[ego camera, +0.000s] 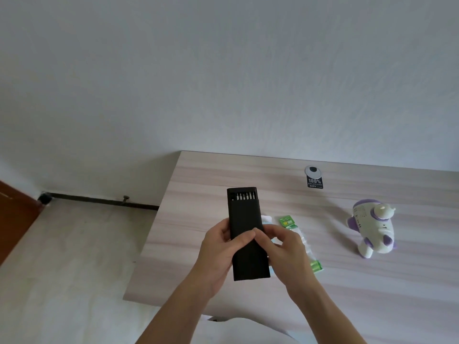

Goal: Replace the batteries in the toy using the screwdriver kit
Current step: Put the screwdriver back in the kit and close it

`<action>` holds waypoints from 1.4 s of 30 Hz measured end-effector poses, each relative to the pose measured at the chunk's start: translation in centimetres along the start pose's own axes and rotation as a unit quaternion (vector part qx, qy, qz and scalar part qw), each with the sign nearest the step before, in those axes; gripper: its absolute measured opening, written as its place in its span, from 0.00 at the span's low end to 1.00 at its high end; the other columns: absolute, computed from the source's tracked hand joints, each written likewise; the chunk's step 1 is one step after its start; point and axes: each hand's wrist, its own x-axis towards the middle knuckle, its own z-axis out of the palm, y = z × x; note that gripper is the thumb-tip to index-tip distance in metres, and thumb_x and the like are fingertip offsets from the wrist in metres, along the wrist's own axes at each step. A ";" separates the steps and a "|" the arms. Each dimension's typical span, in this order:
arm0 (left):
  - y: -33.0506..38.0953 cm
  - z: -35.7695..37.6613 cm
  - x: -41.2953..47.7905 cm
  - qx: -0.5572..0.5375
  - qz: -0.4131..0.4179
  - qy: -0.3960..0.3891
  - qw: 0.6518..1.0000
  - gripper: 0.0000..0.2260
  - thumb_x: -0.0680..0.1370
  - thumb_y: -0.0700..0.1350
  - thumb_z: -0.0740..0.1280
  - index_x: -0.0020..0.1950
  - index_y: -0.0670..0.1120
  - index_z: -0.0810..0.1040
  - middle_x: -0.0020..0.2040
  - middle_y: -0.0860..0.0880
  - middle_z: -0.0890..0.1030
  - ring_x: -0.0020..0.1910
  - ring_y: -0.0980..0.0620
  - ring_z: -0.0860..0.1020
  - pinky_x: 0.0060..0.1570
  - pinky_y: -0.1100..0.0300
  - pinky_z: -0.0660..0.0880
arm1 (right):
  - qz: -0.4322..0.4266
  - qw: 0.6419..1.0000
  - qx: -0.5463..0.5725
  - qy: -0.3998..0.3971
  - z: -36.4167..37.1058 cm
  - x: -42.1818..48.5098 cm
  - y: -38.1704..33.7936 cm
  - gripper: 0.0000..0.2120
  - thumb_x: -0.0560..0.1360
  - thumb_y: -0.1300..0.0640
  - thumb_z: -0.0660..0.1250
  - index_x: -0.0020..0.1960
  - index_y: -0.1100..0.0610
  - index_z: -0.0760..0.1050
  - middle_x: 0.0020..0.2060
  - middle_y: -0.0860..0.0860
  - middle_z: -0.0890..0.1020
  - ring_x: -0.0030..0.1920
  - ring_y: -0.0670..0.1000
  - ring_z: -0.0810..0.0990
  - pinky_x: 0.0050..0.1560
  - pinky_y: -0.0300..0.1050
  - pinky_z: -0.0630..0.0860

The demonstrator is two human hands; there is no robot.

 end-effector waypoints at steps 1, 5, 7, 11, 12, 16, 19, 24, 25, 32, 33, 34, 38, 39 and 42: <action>0.1 -0.2 0.1 0.004 0.006 -0.004 1.000 0.22 0.70 0.45 0.75 0.63 0.44 0.79 0.56 0.44 0.85 0.56 0.44 0.84 0.58 0.45 0.80 | -0.001 1.000 0.001 0.004 0.3 0.1 -0.2 0.04 0.76 0.48 0.71 0.47 0.47 0.84 0.42 0.46 0.86 0.47 0.50 0.86 0.48 0.60 0.83; 0.6 -1.2 0.5 0.000 0.008 -0.010 1.000 0.20 0.71 0.44 0.74 0.63 0.43 0.79 0.56 0.43 0.85 0.56 0.44 0.84 0.58 0.46 0.80 | -0.011 1.000 0.006 0.023 1.2 0.2 -0.8 0.04 0.76 0.51 0.72 0.47 0.49 0.84 0.40 0.47 0.86 0.44 0.51 0.86 0.46 0.60 0.83; 0.7 -1.7 0.7 0.006 0.013 -0.009 1.000 0.19 0.73 0.45 0.73 0.63 0.43 0.79 0.55 0.44 0.85 0.55 0.43 0.84 0.58 0.44 0.80 | -0.008 1.000 0.017 0.022 1.6 0.2 -1.1 0.04 0.77 0.53 0.71 0.48 0.51 0.83 0.40 0.48 0.85 0.44 0.51 0.86 0.46 0.60 0.83; 1.3 -2.4 1.1 0.004 0.017 -0.018 1.000 0.14 0.78 0.41 0.70 0.63 0.45 0.78 0.56 0.44 0.85 0.56 0.43 0.83 0.58 0.43 0.80 | 0.002 0.998 0.067 -0.001 2.2 0.1 -1.9 0.05 0.78 0.59 0.68 0.52 0.56 0.82 0.42 0.51 0.84 0.46 0.52 0.86 0.45 0.55 0.84; 1.4 -2.6 1.2 0.004 0.017 -0.024 1.000 0.14 0.78 0.39 0.69 0.63 0.45 0.78 0.57 0.45 0.85 0.57 0.44 0.83 0.58 0.44 0.80 | 0.000 0.997 0.073 -0.003 2.3 0.1 -2.0 0.05 0.78 0.59 0.68 0.53 0.56 0.82 0.42 0.50 0.84 0.46 0.52 0.86 0.44 0.53 0.84; 1.6 -3.3 1.5 0.019 0.029 -0.005 0.999 0.13 0.78 0.38 0.70 0.62 0.46 0.79 0.55 0.48 0.85 0.55 0.44 0.84 0.57 0.44 0.80 | 0.005 0.997 0.070 -0.026 2.8 0.4 -2.4 0.05 0.80 0.60 0.66 0.54 0.56 0.80 0.41 0.50 0.83 0.44 0.49 0.86 0.35 0.45 0.82; 1.4 -3.2 1.8 0.031 0.037 0.034 0.998 0.09 0.77 0.41 0.71 0.57 0.46 0.80 0.51 0.49 0.86 0.51 0.47 0.85 0.50 0.51 0.83 | -0.010 1.000 0.000 -0.004 3.9 0.7 -1.9 0.08 0.81 0.55 0.64 0.47 0.56 0.78 0.37 0.48 0.81 0.39 0.44 0.83 0.37 0.44 0.82; 1.0 -3.0 2.3 0.076 0.033 0.072 0.994 0.08 0.77 0.49 0.71 0.52 0.46 0.81 0.47 0.48 0.86 0.47 0.49 0.85 0.47 0.52 0.83 | -0.037 0.993 -0.089 0.073 5.1 1.3 -1.7 0.20 0.81 0.50 0.62 0.39 0.64 0.71 0.30 0.54 0.72 0.29 0.44 0.67 0.30 0.37 0.66; 0.9 -3.1 2.4 0.080 0.033 0.071 0.994 0.08 0.78 0.49 0.70 0.52 0.47 0.81 0.47 0.48 0.86 0.47 0.50 0.85 0.46 0.54 0.83 | -0.035 0.993 -0.082 0.078 5.2 1.4 -1.6 0.20 0.81 0.49 0.63 0.38 0.63 0.72 0.30 0.55 0.72 0.30 0.45 0.68 0.31 0.39 0.67; 0.8 -4.2 2.4 0.065 0.005 -0.012 0.998 0.16 0.76 0.38 0.71 0.64 0.48 0.79 0.55 0.50 0.85 0.55 0.47 0.84 0.57 0.45 0.80 | -0.002 0.999 0.005 0.033 4.2 1.8 -1.3 0.09 0.81 0.54 0.65 0.46 0.57 0.80 0.39 0.52 0.82 0.39 0.51 0.84 0.34 0.48 0.80; 0.8 -4.3 2.5 0.063 0.008 0.000 0.998 0.16 0.76 0.38 0.72 0.63 0.47 0.79 0.55 0.49 0.86 0.55 0.47 0.84 0.57 0.44 0.80 | 0.008 1.000 0.022 0.006 4.1 1.6 -1.3 0.06 0.81 0.56 0.65 0.49 0.57 0.80 0.42 0.53 0.82 0.41 0.51 0.85 0.33 0.47 0.80; 0.7 -4.3 2.7 0.066 0.012 0.011 0.998 0.15 0.76 0.39 0.72 0.62 0.47 0.79 0.54 0.49 0.86 0.55 0.47 0.84 0.57 0.44 0.81 | 0.014 0.999 0.032 -0.013 4.0 1.5 -1.4 0.05 0.80 0.58 0.65 0.52 0.57 0.80 0.44 0.53 0.82 0.42 0.51 0.85 0.33 0.46 0.80; 0.7 -4.0 3.2 0.066 0.015 0.027 0.997 0.14 0.75 0.40 0.73 0.60 0.46 0.80 0.53 0.49 0.86 0.53 0.48 0.84 0.56 0.44 0.81 | 0.012 1.000 0.001 0.007 4.4 1.6 -1.6 0.05 0.81 0.57 0.64 0.51 0.55 0.78 0.43 0.52 0.83 0.40 0.47 0.84 0.31 0.41 0.79; 0.7 -4.0 3.3 0.066 0.015 0.029 0.997 0.14 0.75 0.40 0.73 0.60 0.45 0.80 0.52 0.48 0.86 0.53 0.47 0.84 0.56 0.44 0.81 | 0.011 1.000 -0.006 0.017 4.6 1.7 -1.7 0.05 0.81 0.56 0.64 0.50 0.55 0.77 0.43 0.53 0.83 0.39 0.47 0.84 0.30 0.41 0.78; 0.7 -3.8 3.5 0.074 0.022 0.035 0.996 0.12 0.76 0.41 0.73 0.60 0.45 0.81 0.52 0.48 0.86 0.53 0.47 0.84 0.56 0.43 0.81 | 0.010 0.999 -0.013 0.040 4.9 2.0 -2.0 0.07 0.81 0.55 0.64 0.46 0.57 0.76 0.41 0.55 0.82 0.36 0.48 0.83 0.28 0.44 0.79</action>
